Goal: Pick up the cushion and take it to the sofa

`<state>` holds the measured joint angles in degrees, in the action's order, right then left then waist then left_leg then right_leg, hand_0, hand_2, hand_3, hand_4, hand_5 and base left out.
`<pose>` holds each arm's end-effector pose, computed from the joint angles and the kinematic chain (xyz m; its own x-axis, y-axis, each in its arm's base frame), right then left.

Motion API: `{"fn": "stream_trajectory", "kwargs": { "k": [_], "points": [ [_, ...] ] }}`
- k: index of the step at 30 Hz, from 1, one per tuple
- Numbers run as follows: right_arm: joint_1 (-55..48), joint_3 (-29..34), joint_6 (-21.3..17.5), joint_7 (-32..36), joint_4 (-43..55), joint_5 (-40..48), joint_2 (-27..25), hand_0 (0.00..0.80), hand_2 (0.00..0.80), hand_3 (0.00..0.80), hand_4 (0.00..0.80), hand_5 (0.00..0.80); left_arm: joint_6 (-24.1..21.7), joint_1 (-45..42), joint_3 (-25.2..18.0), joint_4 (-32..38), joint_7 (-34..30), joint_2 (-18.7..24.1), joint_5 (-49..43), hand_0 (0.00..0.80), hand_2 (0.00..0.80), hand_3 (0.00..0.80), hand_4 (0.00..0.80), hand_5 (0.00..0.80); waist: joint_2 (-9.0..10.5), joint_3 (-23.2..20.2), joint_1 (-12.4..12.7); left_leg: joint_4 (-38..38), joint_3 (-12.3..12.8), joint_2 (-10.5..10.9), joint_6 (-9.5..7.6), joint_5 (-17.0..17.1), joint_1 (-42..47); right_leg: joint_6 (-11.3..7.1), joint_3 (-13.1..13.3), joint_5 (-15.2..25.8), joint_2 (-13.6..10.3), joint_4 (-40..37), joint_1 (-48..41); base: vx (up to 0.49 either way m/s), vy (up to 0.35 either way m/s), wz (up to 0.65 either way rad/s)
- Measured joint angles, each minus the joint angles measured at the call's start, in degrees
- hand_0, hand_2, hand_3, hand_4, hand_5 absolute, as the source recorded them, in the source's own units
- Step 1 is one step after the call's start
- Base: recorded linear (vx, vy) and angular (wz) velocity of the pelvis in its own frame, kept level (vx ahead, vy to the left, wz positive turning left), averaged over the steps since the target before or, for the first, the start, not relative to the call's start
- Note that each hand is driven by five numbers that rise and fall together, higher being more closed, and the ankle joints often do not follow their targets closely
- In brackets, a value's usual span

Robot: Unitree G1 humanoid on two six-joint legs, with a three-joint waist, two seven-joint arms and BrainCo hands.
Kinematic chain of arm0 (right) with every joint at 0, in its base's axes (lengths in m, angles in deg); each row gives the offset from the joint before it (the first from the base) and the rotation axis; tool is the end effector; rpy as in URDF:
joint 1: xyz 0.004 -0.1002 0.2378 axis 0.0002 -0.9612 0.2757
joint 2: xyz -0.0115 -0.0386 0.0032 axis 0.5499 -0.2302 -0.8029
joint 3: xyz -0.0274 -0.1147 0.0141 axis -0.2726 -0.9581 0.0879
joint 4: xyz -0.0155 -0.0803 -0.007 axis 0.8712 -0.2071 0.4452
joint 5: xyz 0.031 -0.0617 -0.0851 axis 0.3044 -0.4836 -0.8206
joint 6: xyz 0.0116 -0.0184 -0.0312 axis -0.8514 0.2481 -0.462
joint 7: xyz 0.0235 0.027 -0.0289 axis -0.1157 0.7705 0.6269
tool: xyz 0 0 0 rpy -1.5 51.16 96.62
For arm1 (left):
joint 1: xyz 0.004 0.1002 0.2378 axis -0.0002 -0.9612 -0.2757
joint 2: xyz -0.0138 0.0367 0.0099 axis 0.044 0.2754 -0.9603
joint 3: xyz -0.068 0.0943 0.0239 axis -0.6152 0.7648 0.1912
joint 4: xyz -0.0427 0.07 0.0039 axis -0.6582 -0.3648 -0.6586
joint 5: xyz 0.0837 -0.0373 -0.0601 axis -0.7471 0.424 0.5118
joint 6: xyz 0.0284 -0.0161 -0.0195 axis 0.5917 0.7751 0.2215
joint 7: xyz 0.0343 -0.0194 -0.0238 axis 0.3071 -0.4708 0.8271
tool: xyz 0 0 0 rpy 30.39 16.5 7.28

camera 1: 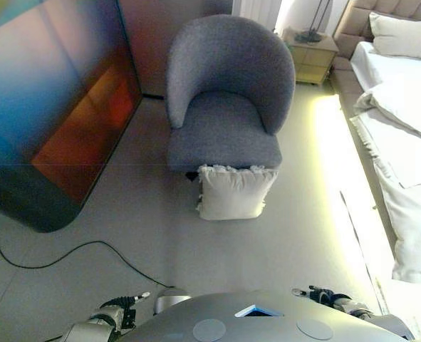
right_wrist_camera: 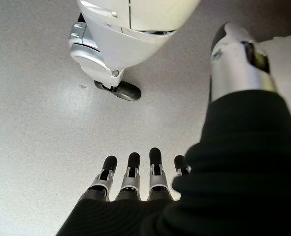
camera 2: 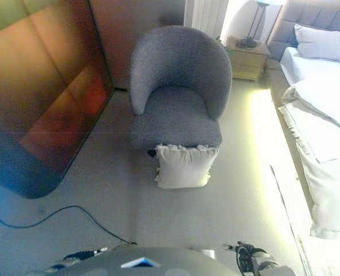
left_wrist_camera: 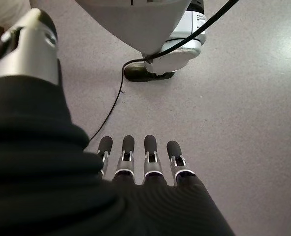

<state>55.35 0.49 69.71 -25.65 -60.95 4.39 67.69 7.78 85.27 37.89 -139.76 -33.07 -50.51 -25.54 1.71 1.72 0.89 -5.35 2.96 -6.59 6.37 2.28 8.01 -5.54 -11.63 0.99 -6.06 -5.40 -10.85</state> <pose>0.0358 -0.2708 -0.1345 0.1174 -0.1374 -0.9835 -0.0599 0.9876 -0.1451 0.0283 0.2599 -0.1386 0.0275 0.3248 -0.9454 -0.0309 0.9456 0.3239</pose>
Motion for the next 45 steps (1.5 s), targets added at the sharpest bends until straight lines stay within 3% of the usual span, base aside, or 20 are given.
{"fn": "stream_trajectory", "kwargs": {
  "k": [15,38,41,45],
  "points": [
    [1.10,-0.73,4.67,-5.13,3.63,1.55,1.15,0.000,0.000,0.000,0.000,0.000,3.53,0.94,0.87,2.14,-0.85,-3.29,0.29,0.000,0.000,0.000,0.000,0.000,-3.04,-0.14,-0.15,0.04,-0.10,0.09,0.32,0.33,-0.74,0.00,-0.26,-0.03,-0.08,0.03,0.62,-0.037,0.051,0.01],
    [0.97,-2.02,4.04,-6.32,3.62,1.58,3.09,0.000,0.000,0.000,0.000,0.000,3.45,0.96,2.37,2.46,2.95,-3.89,1.37,0.000,0.000,0.000,0.000,0.000,-2.42,-0.26,-0.18,0.26,-0.19,-0.21,0.01,0.16,-0.66,0.05,0.40,-0.22,0.39,0.03,0.30,-0.003,-0.049,0.01],
    [0.98,-2.45,4.04,-6.32,3.63,2.66,3.09,0.000,0.000,0.000,0.000,0.000,3.46,0.96,2.35,2.43,3.33,-3.90,1.37,0.000,0.000,0.000,0.000,0.000,-2.51,-0.24,-0.16,0.53,-0.28,-0.57,-0.01,0.16,-0.73,0.23,1.85,-0.53,0.97,0.04,0.30,0.013,-0.182,0.02],
    [1.92,-2.44,4.05,-6.15,3.56,2.78,3.06,0.000,0.000,0.000,0.000,0.000,2.38,2.65,2.28,1.09,3.97,-4.04,1.38,0.000,0.000,0.000,0.000,0.000,-1.85,1.33,-0.11,10.07,-0.04,-1.59,-0.26,-0.63,-6.26,2.07,3.60,-2.49,2.24,3.43,2.93,-0.054,-0.201,0.14]
  ]
}}
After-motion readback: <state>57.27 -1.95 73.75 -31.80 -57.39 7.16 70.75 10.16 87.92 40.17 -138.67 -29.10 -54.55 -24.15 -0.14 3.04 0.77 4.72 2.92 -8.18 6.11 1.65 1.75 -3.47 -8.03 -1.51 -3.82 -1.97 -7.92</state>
